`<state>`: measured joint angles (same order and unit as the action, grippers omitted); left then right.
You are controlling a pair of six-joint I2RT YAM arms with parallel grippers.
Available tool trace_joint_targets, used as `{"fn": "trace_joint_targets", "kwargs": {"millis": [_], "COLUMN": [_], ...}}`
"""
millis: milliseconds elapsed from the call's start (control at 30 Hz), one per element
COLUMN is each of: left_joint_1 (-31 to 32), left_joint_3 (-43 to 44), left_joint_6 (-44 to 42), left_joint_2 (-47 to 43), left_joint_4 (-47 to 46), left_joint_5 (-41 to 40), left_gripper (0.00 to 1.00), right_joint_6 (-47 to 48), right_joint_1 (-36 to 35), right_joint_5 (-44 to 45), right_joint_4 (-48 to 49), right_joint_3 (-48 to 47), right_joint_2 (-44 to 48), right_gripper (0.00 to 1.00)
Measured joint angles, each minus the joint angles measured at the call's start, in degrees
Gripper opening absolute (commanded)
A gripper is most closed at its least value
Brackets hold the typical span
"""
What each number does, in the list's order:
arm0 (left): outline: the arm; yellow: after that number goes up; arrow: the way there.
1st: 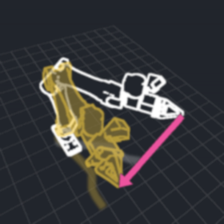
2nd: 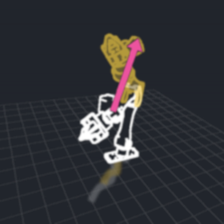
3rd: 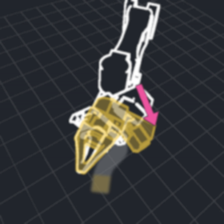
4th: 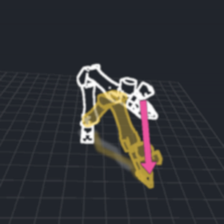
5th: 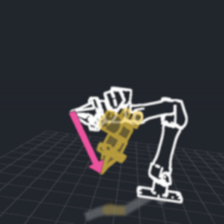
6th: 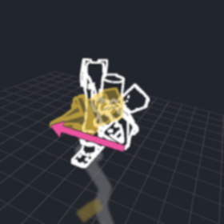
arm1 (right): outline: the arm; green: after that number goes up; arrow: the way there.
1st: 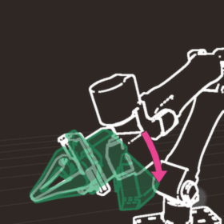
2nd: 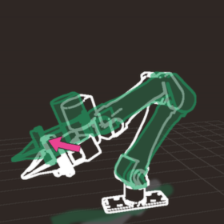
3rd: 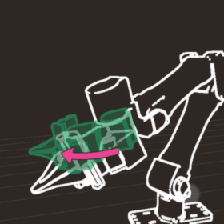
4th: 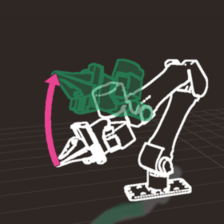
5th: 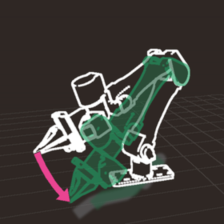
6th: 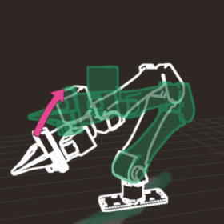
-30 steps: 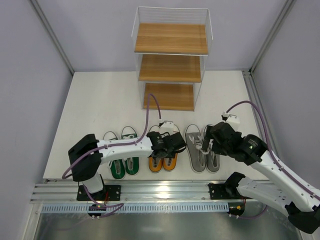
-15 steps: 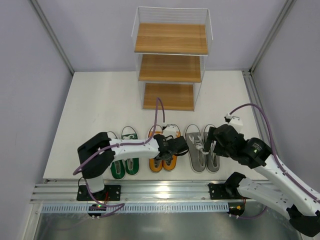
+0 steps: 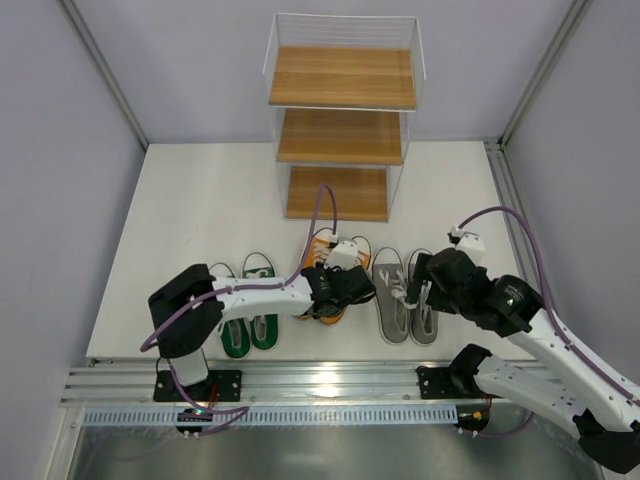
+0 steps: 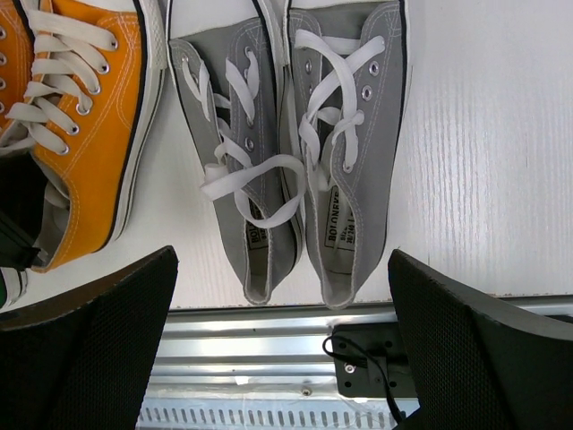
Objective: Place and organize the shoes onto the shoe shelf
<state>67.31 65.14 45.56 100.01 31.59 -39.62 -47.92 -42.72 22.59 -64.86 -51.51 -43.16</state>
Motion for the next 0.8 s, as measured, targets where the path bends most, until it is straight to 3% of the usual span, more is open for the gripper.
{"fn": "trace_joint_targets", "kwargs": {"millis": [300, 800], "left_joint_1": [-6.97, -15.91], "left_joint_3": [7.19, 15.82], "left_joint_6": [-4.0, -9.29], "left_joint_2": [2.45, 15.45], "left_joint_4": [-3.13, -8.7], "left_joint_5": [0.24, 1.22], "left_gripper": [0.0, 0.0], "right_joint_6": [0.48, 1.51], "right_joint_1": [0.0, 0.0], "right_joint_5": [0.02, 0.02], "right_joint_4": [0.15, -0.13], "right_joint_3": [-0.02, -3.13], "right_joint_2": [-0.37, -3.69], "right_gripper": [1.0, 1.0]}}
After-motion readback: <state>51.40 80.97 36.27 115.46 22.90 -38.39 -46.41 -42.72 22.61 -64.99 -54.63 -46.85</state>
